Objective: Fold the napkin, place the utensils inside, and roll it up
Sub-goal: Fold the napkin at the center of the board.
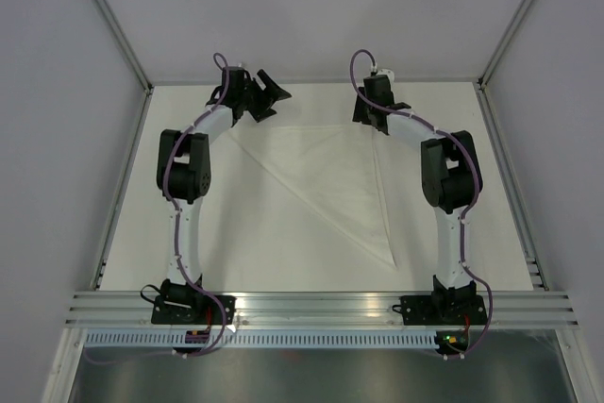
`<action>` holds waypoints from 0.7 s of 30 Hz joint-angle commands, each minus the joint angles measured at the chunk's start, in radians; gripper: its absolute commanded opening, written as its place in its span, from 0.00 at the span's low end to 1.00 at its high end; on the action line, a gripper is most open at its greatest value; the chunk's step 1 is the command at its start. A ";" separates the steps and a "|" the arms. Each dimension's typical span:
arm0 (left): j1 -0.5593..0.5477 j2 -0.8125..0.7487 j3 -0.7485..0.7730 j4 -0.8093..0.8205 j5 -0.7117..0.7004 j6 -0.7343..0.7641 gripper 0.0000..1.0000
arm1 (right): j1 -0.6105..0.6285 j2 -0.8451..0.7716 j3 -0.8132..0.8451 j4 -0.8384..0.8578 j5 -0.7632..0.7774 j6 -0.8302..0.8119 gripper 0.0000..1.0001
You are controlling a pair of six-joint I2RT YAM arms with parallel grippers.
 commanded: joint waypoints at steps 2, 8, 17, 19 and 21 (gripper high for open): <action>0.002 -0.114 -0.045 0.115 0.077 0.027 0.88 | -0.021 0.008 0.073 -0.056 0.043 -0.024 0.70; -0.001 -0.242 -0.235 0.212 0.096 -0.050 0.88 | -0.007 -0.116 0.013 -0.106 -0.018 0.031 0.66; -0.037 -0.470 -0.673 0.457 0.146 -0.194 0.86 | -0.020 -0.353 -0.226 -0.229 0.022 0.135 0.48; -0.056 -0.488 -0.758 0.524 0.169 -0.234 0.86 | -0.036 -0.423 -0.309 -0.234 -0.053 0.158 0.48; -0.070 -0.499 -0.825 0.630 0.207 -0.285 0.85 | -0.047 -0.472 -0.402 -0.223 -0.162 0.184 0.47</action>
